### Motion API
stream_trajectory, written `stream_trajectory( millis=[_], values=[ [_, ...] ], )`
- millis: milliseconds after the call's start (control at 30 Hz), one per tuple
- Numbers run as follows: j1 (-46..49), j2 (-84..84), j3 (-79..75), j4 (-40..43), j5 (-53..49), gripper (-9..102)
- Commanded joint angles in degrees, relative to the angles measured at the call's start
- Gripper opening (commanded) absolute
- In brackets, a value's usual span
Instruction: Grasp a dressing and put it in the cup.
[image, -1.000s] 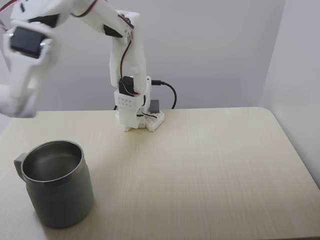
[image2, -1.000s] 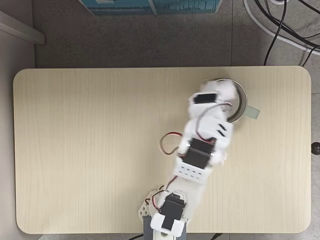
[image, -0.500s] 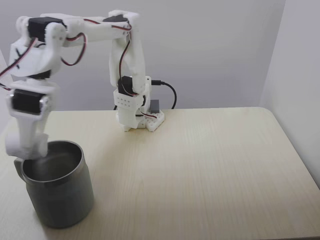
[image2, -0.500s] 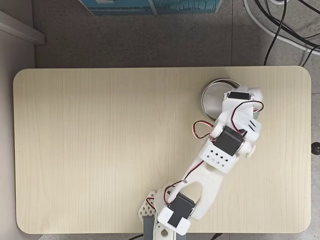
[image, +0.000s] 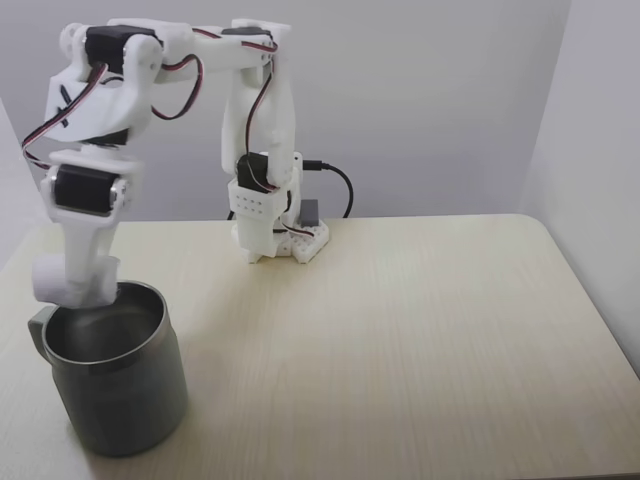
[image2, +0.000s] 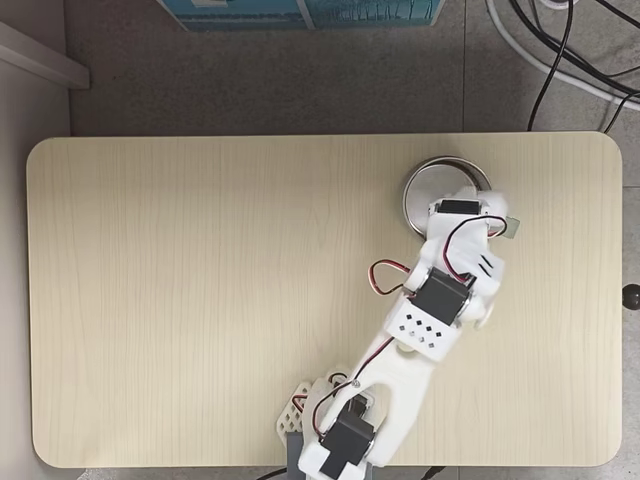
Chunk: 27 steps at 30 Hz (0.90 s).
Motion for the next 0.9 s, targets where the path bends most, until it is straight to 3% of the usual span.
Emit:
stream_trajectory(
  millis=[0,100,333,867],
  values=[
    [-0.70,-2.46,-0.09,0.18,0.53,0],
    [-0.62,-2.29,-0.18,-0.09,0.53,1],
    [-0.35,-2.46,-0.53,0.09,0.53,17],
    [-0.79,-4.92,-1.23,2.02,0.09,18]
  ],
)
